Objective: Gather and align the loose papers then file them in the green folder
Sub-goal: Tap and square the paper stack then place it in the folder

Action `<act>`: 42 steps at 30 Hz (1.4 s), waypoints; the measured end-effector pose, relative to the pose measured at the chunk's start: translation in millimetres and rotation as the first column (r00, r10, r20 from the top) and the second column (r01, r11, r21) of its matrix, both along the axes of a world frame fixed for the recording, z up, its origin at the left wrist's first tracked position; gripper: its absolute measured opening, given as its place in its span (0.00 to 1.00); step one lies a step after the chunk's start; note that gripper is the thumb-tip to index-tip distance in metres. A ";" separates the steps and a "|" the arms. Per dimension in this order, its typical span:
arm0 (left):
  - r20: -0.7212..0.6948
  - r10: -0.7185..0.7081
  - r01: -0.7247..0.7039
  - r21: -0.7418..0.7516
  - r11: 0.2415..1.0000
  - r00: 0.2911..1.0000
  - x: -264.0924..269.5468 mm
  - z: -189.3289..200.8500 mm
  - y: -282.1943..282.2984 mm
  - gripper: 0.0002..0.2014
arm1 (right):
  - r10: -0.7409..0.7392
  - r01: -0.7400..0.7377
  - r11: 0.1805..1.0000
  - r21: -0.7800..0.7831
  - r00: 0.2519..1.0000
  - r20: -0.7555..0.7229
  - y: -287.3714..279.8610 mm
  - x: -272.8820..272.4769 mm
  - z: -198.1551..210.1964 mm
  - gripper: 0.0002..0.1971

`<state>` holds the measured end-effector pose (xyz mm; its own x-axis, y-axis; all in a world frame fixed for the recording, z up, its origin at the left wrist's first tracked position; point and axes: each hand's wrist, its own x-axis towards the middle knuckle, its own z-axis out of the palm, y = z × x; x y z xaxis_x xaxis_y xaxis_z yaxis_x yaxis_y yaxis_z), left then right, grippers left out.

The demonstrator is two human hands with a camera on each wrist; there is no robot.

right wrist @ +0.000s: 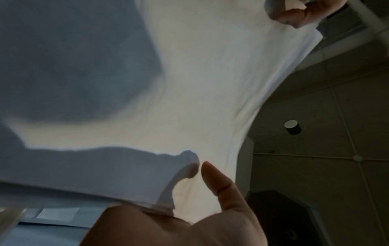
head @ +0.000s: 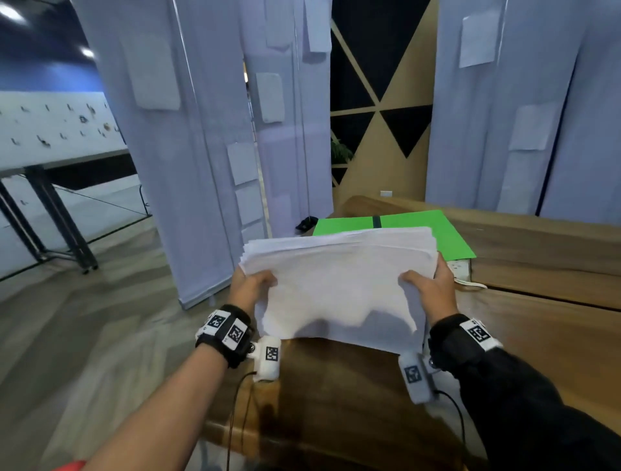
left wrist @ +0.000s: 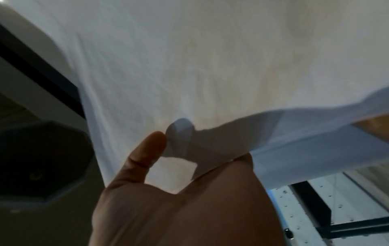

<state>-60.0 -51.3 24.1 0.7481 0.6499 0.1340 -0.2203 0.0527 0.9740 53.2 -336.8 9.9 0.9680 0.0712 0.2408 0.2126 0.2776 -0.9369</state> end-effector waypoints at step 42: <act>-0.059 0.039 -0.041 -0.035 0.999 0.998 5.7 -7.5 -11.5 0.17 | -0.387 0.374 0.922 -0.099 0.882 -0.268 26.3 -19.1 44.5 0.37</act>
<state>-54.2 -62.8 16.6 0.7274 0.6830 0.0669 -0.1663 0.0809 0.9828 34.1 -310.5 54.4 0.9495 -0.3118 -0.0355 0.0242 0.1854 -0.9824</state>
